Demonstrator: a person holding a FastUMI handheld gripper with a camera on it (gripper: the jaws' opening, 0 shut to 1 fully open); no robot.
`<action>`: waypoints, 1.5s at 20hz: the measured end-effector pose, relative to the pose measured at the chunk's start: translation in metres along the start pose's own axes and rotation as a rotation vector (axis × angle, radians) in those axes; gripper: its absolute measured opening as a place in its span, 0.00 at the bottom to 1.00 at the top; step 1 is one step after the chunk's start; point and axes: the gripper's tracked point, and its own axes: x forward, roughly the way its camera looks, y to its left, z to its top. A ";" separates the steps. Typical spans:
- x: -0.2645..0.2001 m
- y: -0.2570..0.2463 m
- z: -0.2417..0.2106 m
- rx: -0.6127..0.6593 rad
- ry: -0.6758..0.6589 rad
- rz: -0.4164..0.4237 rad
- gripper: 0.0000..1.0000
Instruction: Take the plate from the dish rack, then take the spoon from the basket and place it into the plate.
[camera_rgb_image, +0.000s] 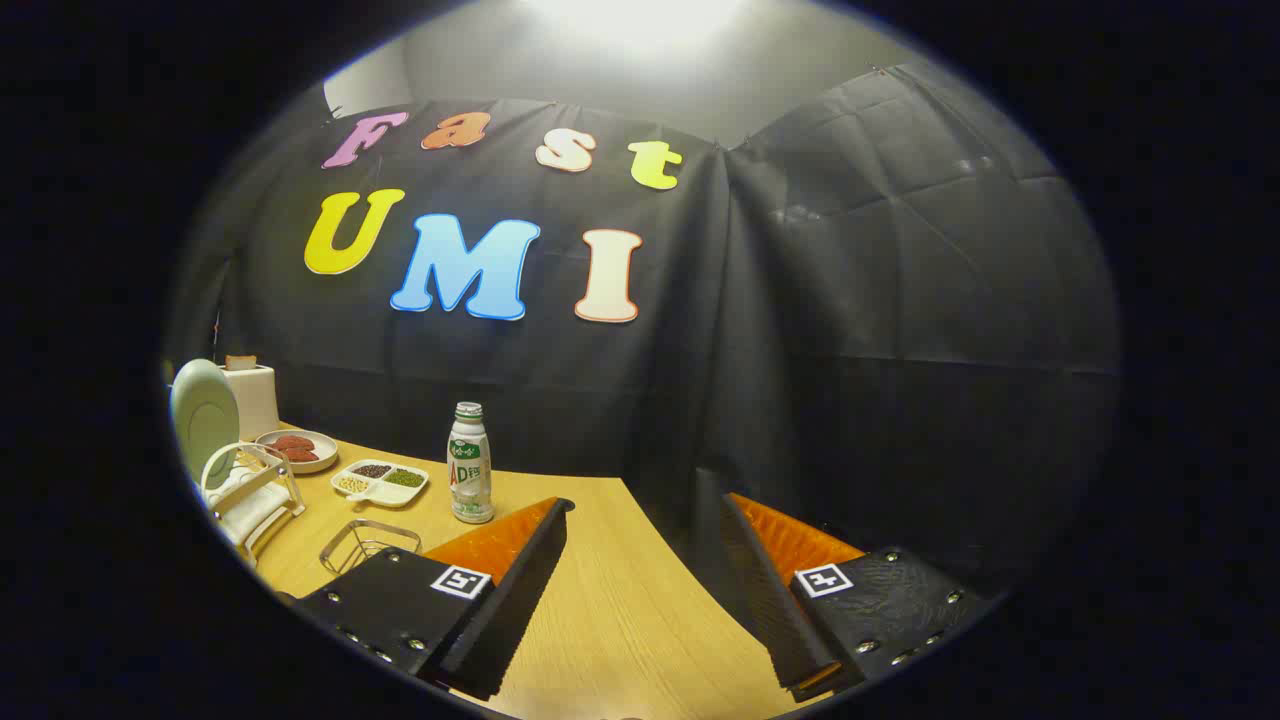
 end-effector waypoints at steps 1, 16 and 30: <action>-0.015 0.005 0.010 -0.001 0.002 -0.004 0.95; -0.131 0.268 0.123 0.146 0.094 0.327 0.95; -0.110 0.401 0.105 0.221 0.252 0.447 0.95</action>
